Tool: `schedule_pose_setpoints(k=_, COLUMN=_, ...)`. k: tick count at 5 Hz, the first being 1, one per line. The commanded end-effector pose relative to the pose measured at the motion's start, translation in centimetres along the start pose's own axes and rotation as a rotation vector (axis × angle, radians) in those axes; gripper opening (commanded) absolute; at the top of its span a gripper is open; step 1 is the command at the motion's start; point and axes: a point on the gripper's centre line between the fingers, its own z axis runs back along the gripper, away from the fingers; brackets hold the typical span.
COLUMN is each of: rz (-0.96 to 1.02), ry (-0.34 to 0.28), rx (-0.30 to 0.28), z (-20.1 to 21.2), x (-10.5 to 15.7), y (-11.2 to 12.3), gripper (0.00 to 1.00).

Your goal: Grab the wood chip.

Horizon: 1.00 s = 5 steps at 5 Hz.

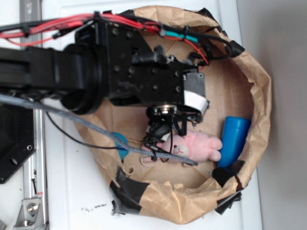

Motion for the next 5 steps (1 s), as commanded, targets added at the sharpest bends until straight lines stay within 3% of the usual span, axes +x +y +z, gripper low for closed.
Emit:
schedule_pose_setpoints(k=1, rz=-0.026, ry=-0.002, rx=0.009, z=-0.8, x=0.6, y=0.2, gripper=0.0)
schedule_pose_setpoints(k=2, rz=0.073, ry=0.104, rx=0.01, z=-1.5, x=-1.1, y=1.0, gripper=0.0)
schedule_pose_setpoints(k=4, rz=0.182, ry=0.231, rx=0.013, z=-1.0, x=-2.7, y=1.9, gripper=0.0)
schedule_pose_setpoints(k=5, rz=0.21, ry=0.33, rx=0.059, z=3.9, x=-2.3, y=1.8, gripper=0.0)
